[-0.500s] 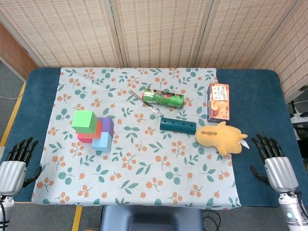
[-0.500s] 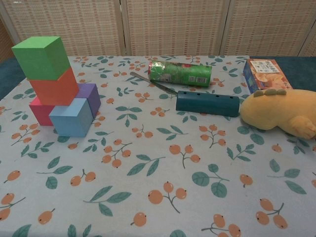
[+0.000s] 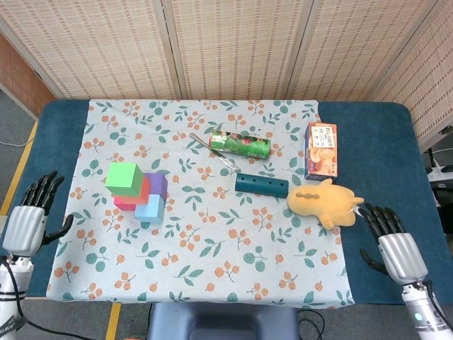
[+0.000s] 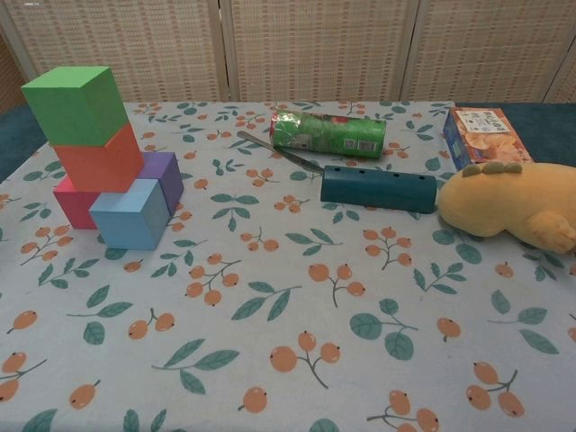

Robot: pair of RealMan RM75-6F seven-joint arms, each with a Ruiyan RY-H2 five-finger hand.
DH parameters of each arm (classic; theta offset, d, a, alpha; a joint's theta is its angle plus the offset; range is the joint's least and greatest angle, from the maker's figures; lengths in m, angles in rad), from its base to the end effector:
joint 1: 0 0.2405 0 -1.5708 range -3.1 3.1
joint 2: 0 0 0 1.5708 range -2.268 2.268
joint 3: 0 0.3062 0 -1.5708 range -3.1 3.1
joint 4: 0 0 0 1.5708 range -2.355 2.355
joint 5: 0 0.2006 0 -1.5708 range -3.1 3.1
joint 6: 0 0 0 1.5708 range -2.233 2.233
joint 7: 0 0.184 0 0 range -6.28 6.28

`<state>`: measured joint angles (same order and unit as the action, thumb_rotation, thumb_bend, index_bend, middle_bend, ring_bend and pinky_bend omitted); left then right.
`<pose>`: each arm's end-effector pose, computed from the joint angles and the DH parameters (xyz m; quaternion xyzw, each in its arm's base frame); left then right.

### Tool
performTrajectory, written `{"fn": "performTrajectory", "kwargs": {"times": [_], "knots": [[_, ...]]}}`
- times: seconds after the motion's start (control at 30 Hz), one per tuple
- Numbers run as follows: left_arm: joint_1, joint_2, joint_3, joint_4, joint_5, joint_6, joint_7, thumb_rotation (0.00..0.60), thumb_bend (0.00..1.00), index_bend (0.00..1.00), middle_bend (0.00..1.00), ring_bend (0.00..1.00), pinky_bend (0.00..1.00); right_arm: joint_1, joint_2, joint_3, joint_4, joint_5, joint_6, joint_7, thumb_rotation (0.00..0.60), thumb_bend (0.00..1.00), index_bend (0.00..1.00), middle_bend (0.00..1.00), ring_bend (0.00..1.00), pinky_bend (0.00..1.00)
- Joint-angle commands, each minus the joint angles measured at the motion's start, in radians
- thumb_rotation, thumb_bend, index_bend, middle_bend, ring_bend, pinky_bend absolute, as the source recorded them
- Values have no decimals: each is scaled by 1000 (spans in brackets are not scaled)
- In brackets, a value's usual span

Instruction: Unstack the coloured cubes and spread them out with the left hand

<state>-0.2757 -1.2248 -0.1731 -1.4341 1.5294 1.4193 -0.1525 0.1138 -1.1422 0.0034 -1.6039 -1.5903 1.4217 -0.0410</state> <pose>-0.3150 0.3155 0.1782 -0.6019 -0.3376 -0.4874 0.5349 -0.3397 -0.2227 0.1566 0.6528 -0.3802 0.3714 0.5397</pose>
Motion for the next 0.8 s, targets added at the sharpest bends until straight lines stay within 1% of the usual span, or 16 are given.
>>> {"fn": "performTrajectory", "kwargs": {"times": [0.03, 0.13, 0.2, 0.3, 0.4, 0.53, 0.7, 0.73, 0.77, 0.8], "knots": [[-119, -3, -72, -12, -60, -126, -2, 600, 408, 0, 0, 0, 113, 6, -1, -2, -8, 9, -18, -13, 600, 250, 0, 0, 0, 0], [-183, -5, -87, -21, -102, -230, 18, 600, 406, 0, 0, 0, 108, 12, 4, -5, -17, 21, -39, -17, 600, 250, 0, 0, 0, 0], [-213, 3, -88, -36, -114, -277, 43, 600, 402, 0, 0, 0, 103, 14, 4, -1, -19, 30, -46, -15, 600, 250, 0, 0, 0, 0], [-255, 17, -85, -66, -147, -351, 124, 600, 399, 0, 0, 0, 88, 23, 4, -2, -21, 42, -69, 15, 600, 250, 0, 0, 0, 0], [-293, 45, -76, -125, -205, -441, 203, 600, 396, 0, 0, 0, 71, 37, 19, -14, -23, 31, -99, 51, 600, 250, 0, 0, 0, 0], [-321, 57, -68, -168, -263, -485, 287, 600, 395, 0, 0, 0, 71, 36, 26, -14, -21, 23, -89, 71, 600, 250, 0, 0, 0, 0], [-346, 66, -61, -205, -323, -510, 350, 600, 394, 0, 1, 0, 79, 34, 31, -12, -21, 26, -79, 86, 600, 250, 0, 0, 0, 0], [-350, 66, -60, -207, -334, -513, 359, 600, 394, 0, 12, 8, 86, 34, 31, -13, -21, 24, -79, 86, 600, 250, 0, 0, 0, 0], [-353, 65, -61, -207, -344, -513, 365, 600, 393, 0, 69, 56, 108, 34, 32, -15, -22, 22, -80, 86, 600, 250, 0, 0, 0, 0], [-355, 63, -61, -206, -351, -511, 369, 600, 390, 9, 147, 120, 130, 35, 33, -16, -23, 20, -81, 87, 600, 250, 0, 0, 0, 0]]}}
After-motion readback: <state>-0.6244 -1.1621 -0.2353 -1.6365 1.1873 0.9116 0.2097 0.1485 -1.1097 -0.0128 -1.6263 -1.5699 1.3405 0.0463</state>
